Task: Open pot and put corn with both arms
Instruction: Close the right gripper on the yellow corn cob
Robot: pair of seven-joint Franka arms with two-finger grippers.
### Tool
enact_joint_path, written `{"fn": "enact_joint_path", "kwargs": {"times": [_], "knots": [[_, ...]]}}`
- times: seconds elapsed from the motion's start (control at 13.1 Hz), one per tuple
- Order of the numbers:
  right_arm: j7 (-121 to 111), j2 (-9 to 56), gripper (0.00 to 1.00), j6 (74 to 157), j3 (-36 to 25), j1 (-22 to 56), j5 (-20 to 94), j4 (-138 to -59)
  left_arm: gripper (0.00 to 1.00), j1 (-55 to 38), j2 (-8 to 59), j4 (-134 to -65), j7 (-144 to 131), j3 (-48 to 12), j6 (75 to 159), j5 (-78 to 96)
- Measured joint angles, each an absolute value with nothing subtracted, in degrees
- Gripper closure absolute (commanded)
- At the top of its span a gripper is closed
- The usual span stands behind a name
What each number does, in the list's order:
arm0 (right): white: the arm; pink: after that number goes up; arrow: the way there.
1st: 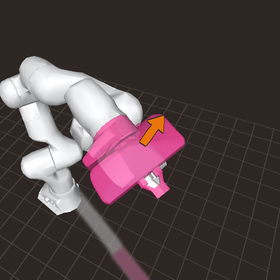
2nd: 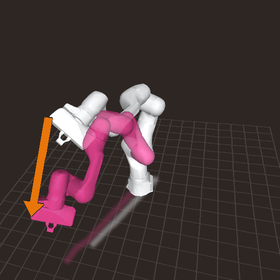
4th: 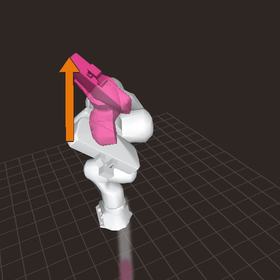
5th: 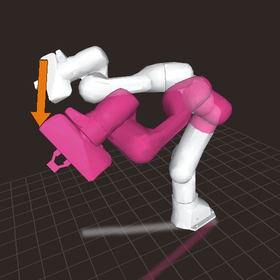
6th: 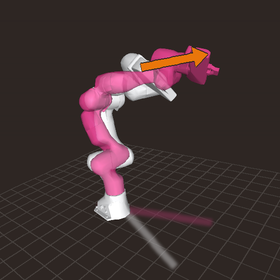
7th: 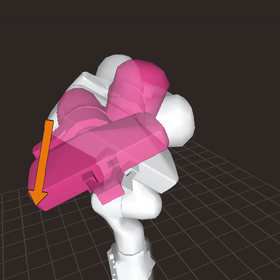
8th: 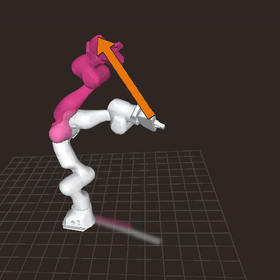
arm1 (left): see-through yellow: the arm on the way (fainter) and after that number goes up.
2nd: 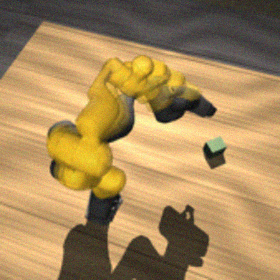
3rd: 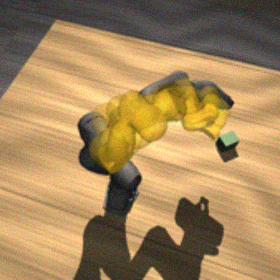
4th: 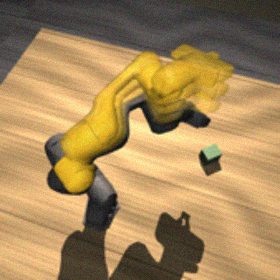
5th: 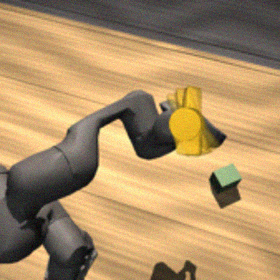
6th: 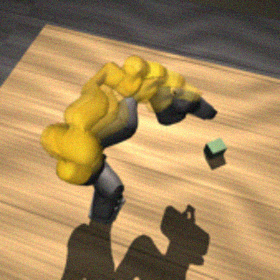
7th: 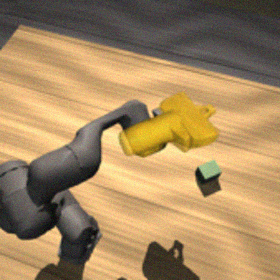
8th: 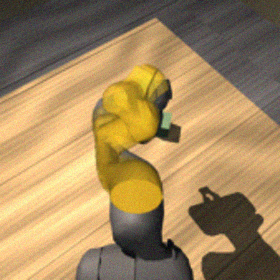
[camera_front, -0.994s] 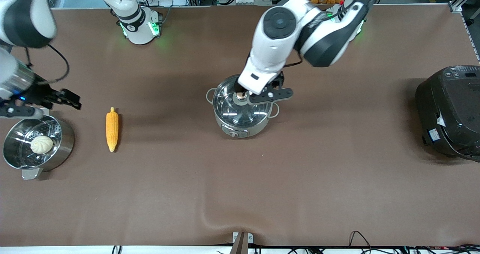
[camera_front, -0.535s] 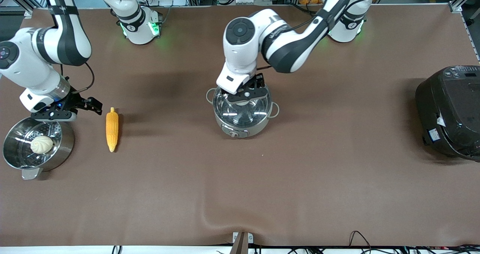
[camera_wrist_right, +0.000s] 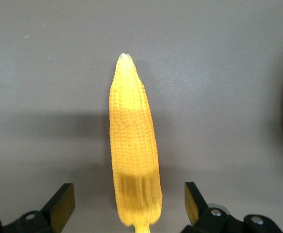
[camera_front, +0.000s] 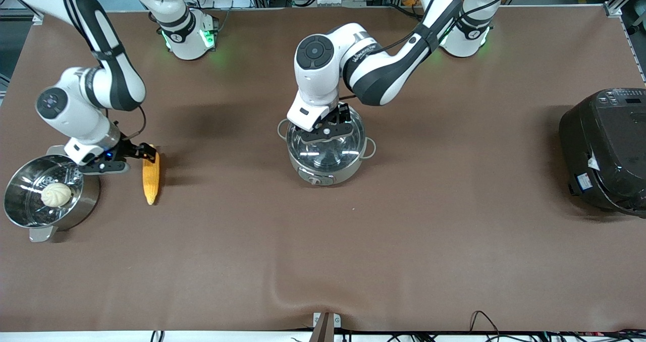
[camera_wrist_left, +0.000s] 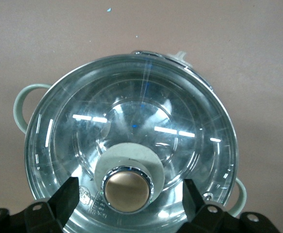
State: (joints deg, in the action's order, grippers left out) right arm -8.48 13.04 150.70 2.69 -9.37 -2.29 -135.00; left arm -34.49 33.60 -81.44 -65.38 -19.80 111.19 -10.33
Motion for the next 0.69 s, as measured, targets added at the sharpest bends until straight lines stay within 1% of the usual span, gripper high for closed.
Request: {"fn": "enact_joint_path", "kwargs": {"times": [0.08, 0.23, 0.31, 0.38, 0.46, 0.54, 0.61, 0.69], "knots": [[-8.7, 14.9, 0.00, 153.1, 2.7, -9.4, -2.3, -135.0, 0.10, -34.6, 33.8, -81.7, -65.4, -19.8, 111.2, -10.5], [-9.9, 18.2, 0.03, 157.9, 2.8, -9.4, -2.3, -134.9, 0.19, -34.6, 34.2, -82.3, -65.4, -19.8, 111.2, -10.6], [-10.3, 19.5, 0.16, 159.6, 2.8, -9.4, -2.3, -134.9, 0.25, -34.6, 34.3, -82.6, -65.4, -19.7, 111.3, -10.6], [-10.5, 20.6, 0.45, 160.8, 2.7, -9.4, -2.3, -134.8, 0.34, -34.5, 34.3, -82.8, -65.4, -19.7, 111.3, -10.6], [-10.6, 21.4, 0.56, 161.9, 2.7, -9.4, -2.3, -134.7, 0.44, -34.5, 34.3, -82.8, -65.4, -19.7, 111.3, -10.6], [-10.6, 21.8, 0.66, 162.2, 2.7, -9.5, -2.3, -134.7, 0.58, -34.5, 34.3, -82.8, -65.4, -19.7, 111.3, -10.6], [-10.6, 21.9, 0.79, 162.2, 2.7, -9.5, -2.3, -134.6, 0.77, -34.5, 34.3, -82.8, -65.4, -19.6, 111.3, -10.6], [-10.6, 21.8, 0.93, 162.2, 2.7, -9.5, -2.3, -134.3, 1.00, -34.5, 34.3, -82.8, -65.4, -19.6, 111.6, -10.6]]}}
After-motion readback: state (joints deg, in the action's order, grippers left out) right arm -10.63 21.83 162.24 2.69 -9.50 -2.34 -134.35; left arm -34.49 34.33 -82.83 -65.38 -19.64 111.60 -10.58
